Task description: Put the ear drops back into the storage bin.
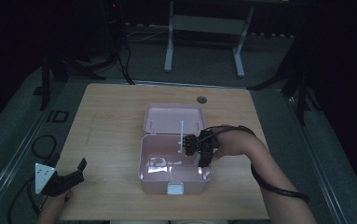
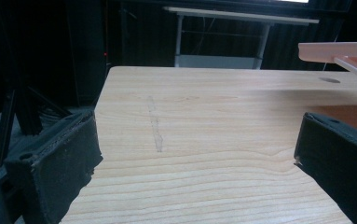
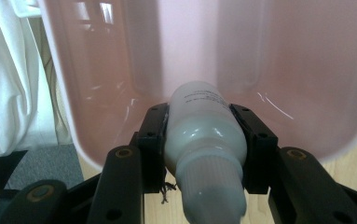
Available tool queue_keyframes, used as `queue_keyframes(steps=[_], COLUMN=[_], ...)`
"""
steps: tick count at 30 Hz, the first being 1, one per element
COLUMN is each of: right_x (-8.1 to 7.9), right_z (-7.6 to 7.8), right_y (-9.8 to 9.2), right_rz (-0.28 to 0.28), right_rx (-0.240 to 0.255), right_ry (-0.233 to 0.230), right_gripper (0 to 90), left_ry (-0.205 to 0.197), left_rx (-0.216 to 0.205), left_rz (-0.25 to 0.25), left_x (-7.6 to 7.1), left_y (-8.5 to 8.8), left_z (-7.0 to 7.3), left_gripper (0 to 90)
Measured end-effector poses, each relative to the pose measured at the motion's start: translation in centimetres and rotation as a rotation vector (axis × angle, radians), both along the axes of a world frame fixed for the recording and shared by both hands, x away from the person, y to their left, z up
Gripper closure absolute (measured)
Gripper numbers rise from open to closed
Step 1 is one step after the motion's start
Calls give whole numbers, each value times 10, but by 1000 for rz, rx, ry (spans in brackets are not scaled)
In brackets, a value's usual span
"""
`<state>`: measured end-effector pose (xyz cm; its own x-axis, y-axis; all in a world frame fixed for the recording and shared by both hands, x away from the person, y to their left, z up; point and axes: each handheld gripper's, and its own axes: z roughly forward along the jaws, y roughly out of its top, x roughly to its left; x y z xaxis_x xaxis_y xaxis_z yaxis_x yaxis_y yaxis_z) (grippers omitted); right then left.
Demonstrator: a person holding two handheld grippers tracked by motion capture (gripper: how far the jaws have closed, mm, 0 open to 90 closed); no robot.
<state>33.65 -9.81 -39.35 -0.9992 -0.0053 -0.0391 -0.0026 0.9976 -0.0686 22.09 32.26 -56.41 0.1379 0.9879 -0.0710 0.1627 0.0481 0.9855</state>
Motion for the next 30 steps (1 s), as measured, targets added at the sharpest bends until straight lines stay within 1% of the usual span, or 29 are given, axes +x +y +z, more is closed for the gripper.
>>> queue_keyframes(steps=[2,6,7,9,16,21,24,27,30], right_x=[0,0,0,1,3,3,3,3,3], right_z=[-2,-11,-11,-17,-29,-35,-38,-43,-48], right_y=[1,6,6,9,12,14,16,18,19], right_rz=[-2,8,8,13,11,22,15,21,19], right_rx=[-6,-5,-5,-10,-19,-15,-9,-19,-27], right_ry=[4,18,18,25,24,22,24,35,35], right_gripper=[596,596,596,596,596,595,595,596,595], left_ry=[2,2,2,2,4,5,5,5,5], left_rx=[2,3,3,3,3,2,2,2,2], left_rz=[0,0,0,0,0,0,1,0,0], left_x=[0,0,0,0,0,0,0,0,0], left_y=[0,0,0,0,0,0,0,0,0], left_z=[0,0,0,0,0,0,0,0,0], left_gripper=[4,4,4,4,4,4,4,4,4])
